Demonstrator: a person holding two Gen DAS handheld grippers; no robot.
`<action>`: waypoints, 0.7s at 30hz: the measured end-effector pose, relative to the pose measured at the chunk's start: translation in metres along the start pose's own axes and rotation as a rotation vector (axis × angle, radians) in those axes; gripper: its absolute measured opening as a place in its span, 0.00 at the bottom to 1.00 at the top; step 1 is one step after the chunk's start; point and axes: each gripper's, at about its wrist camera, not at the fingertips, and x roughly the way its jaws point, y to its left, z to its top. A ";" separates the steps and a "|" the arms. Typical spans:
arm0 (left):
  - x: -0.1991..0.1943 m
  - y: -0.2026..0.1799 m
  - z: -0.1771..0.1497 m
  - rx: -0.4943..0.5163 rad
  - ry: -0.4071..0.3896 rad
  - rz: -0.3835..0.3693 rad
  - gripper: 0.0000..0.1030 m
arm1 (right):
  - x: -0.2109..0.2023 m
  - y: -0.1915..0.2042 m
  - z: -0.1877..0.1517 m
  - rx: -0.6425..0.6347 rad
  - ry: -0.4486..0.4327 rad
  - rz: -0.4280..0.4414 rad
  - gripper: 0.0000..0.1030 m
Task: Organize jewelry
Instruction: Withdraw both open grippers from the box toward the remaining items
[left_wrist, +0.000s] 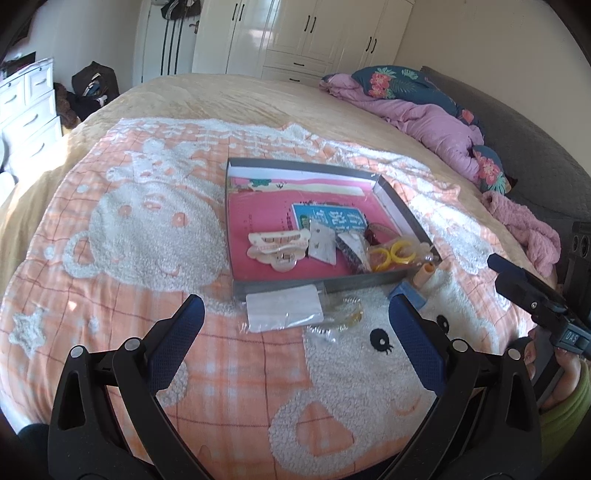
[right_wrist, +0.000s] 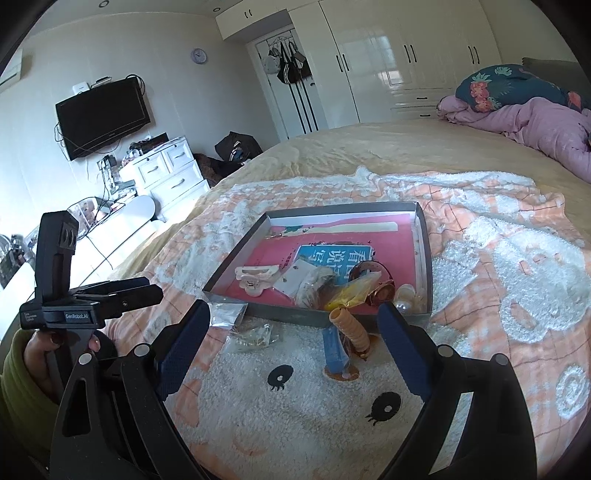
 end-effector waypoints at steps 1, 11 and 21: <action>0.001 -0.001 -0.003 0.005 0.008 0.002 0.91 | 0.001 0.001 -0.001 -0.004 0.003 -0.001 0.88; 0.020 0.003 -0.024 0.007 0.088 0.029 0.91 | 0.011 0.001 -0.014 -0.024 0.042 -0.045 0.88; 0.043 0.010 -0.033 -0.025 0.140 0.019 0.91 | 0.039 -0.010 -0.024 -0.020 0.082 -0.100 0.75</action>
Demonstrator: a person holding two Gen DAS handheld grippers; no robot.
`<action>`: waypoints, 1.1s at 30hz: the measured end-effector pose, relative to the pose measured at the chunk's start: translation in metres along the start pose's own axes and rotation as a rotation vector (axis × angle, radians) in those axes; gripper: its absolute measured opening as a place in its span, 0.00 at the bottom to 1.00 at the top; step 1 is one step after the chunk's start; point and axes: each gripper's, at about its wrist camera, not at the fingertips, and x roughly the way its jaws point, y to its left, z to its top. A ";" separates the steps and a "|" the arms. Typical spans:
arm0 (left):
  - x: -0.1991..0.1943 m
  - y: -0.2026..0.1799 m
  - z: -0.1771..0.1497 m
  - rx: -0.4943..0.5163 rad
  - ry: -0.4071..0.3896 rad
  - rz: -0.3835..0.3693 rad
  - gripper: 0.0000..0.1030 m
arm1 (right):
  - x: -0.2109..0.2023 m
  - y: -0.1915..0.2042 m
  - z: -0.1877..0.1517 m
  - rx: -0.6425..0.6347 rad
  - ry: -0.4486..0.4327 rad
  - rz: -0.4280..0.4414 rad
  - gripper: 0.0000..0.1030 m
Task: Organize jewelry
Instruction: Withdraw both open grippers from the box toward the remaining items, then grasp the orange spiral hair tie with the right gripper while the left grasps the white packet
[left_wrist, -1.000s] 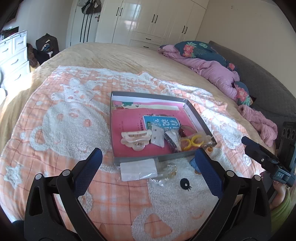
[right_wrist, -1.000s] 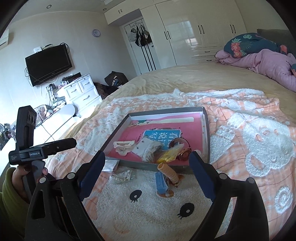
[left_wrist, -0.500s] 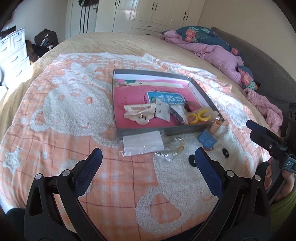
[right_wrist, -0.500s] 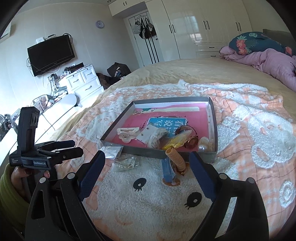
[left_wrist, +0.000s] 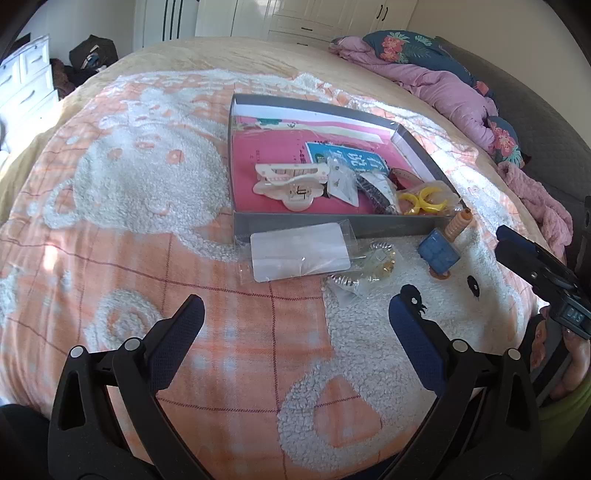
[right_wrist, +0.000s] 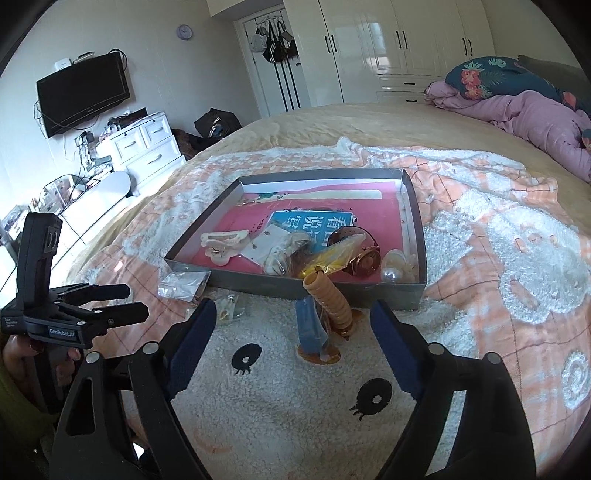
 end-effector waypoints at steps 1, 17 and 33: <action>0.003 0.000 0.000 -0.004 0.002 -0.005 0.91 | 0.004 -0.001 0.000 -0.003 0.005 -0.012 0.73; 0.035 0.006 0.014 -0.114 0.025 -0.082 0.91 | 0.049 -0.005 0.006 -0.087 0.034 -0.079 0.25; 0.066 -0.003 0.032 -0.091 0.048 0.030 0.90 | 0.026 -0.013 0.008 -0.071 -0.035 -0.015 0.20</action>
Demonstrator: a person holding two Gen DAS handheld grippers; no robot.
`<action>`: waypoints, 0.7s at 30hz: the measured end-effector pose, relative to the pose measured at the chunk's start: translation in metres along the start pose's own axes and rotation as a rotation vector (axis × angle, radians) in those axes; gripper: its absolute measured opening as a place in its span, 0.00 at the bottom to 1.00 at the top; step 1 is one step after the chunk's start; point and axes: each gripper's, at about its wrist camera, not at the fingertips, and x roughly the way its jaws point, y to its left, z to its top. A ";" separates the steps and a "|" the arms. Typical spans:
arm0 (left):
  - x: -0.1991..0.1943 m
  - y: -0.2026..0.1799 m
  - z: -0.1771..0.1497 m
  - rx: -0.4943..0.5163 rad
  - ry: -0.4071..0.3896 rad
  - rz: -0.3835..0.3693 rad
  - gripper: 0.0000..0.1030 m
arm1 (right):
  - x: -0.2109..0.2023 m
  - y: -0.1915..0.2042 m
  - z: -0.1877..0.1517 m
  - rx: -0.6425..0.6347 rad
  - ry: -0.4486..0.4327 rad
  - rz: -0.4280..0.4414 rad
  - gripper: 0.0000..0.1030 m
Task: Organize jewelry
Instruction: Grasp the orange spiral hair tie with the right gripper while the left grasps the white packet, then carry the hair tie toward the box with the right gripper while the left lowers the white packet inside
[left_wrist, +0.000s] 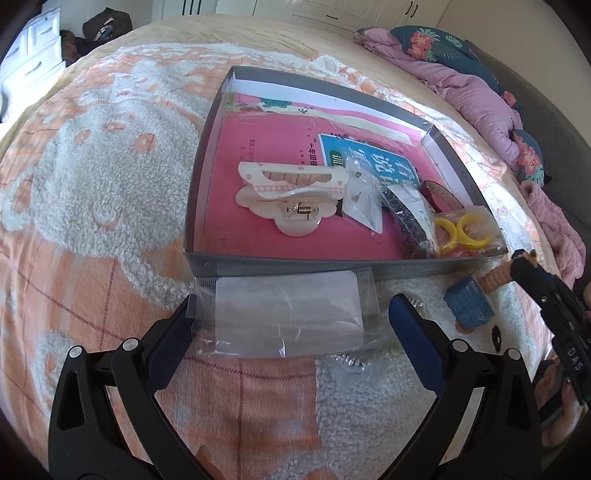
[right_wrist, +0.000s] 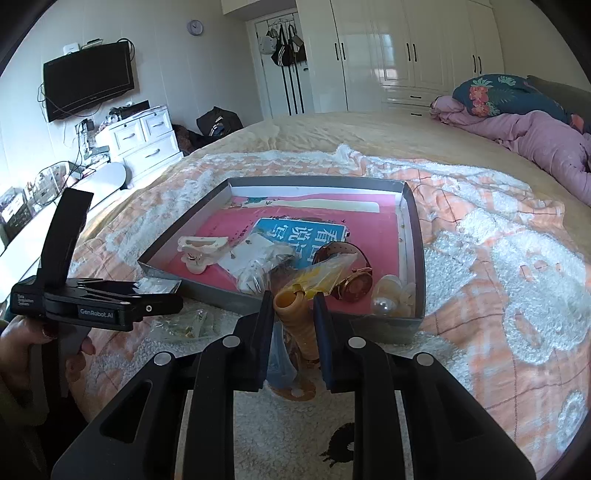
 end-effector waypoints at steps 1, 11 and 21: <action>0.001 -0.001 0.000 0.012 0.004 0.011 0.89 | -0.003 -0.001 0.001 0.001 -0.007 0.005 0.20; -0.030 -0.001 -0.004 0.033 -0.082 -0.048 0.73 | -0.027 -0.004 0.001 0.010 -0.053 0.023 0.20; -0.080 0.013 -0.002 0.034 -0.202 -0.024 0.74 | -0.054 0.000 0.013 0.028 -0.114 0.058 0.20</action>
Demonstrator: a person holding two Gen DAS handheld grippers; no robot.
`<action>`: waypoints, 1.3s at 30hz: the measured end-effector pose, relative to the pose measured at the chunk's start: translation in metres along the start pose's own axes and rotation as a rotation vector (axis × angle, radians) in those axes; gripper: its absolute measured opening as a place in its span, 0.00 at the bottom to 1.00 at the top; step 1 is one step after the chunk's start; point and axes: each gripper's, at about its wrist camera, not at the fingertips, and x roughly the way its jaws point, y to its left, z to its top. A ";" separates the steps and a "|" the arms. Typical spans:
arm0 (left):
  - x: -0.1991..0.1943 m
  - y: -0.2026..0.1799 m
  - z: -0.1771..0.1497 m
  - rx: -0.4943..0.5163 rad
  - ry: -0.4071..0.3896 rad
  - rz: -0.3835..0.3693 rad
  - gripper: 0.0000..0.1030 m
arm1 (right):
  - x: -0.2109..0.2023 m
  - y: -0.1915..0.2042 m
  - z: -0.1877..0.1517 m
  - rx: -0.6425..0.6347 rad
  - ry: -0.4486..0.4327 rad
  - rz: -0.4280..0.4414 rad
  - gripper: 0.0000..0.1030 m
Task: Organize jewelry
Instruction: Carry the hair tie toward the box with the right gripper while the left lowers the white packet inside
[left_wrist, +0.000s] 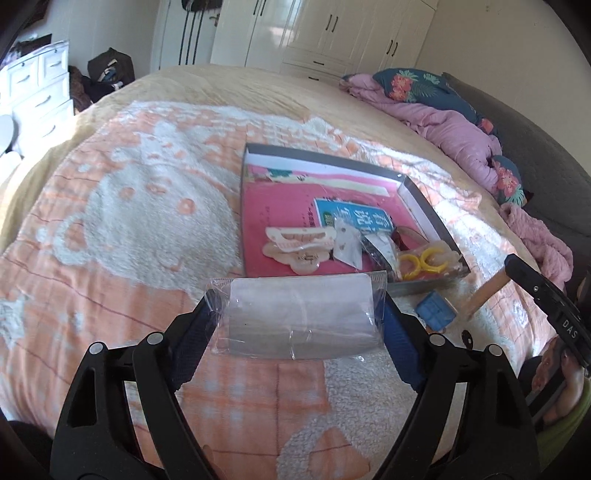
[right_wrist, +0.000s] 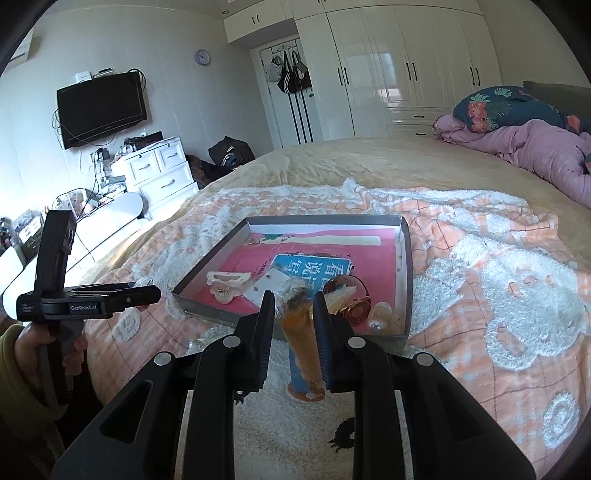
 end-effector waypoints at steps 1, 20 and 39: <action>-0.003 0.001 0.001 -0.003 -0.009 0.003 0.74 | -0.002 0.001 0.002 -0.002 -0.005 0.002 0.20; -0.002 -0.003 0.009 0.008 -0.013 -0.024 0.74 | 0.025 -0.025 -0.042 0.067 0.272 -0.067 0.36; 0.017 -0.027 0.052 0.078 -0.031 -0.031 0.74 | 0.019 -0.029 -0.044 0.049 0.230 -0.081 0.17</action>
